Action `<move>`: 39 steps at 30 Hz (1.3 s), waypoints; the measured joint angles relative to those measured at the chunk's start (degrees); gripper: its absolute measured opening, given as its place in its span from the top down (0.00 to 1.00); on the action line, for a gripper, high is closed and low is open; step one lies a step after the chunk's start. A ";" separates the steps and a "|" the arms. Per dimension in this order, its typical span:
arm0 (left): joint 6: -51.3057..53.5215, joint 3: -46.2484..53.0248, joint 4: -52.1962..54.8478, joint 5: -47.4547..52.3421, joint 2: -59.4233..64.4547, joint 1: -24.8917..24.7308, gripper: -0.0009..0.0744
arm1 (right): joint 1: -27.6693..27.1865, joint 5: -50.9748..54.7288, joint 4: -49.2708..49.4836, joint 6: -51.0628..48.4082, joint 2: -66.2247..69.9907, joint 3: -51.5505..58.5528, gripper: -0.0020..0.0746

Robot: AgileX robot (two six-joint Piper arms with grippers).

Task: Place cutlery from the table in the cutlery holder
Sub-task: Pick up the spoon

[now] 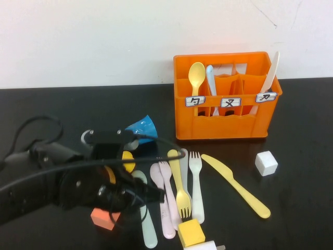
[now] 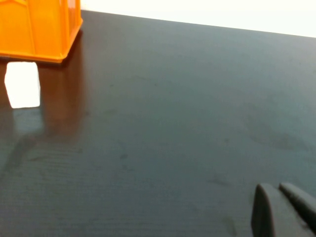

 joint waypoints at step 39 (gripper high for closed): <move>-3.27 -11.76 -1.86 12.07 14.19 -0.13 0.87 | 0.00 0.00 -0.04 0.00 0.00 0.00 0.98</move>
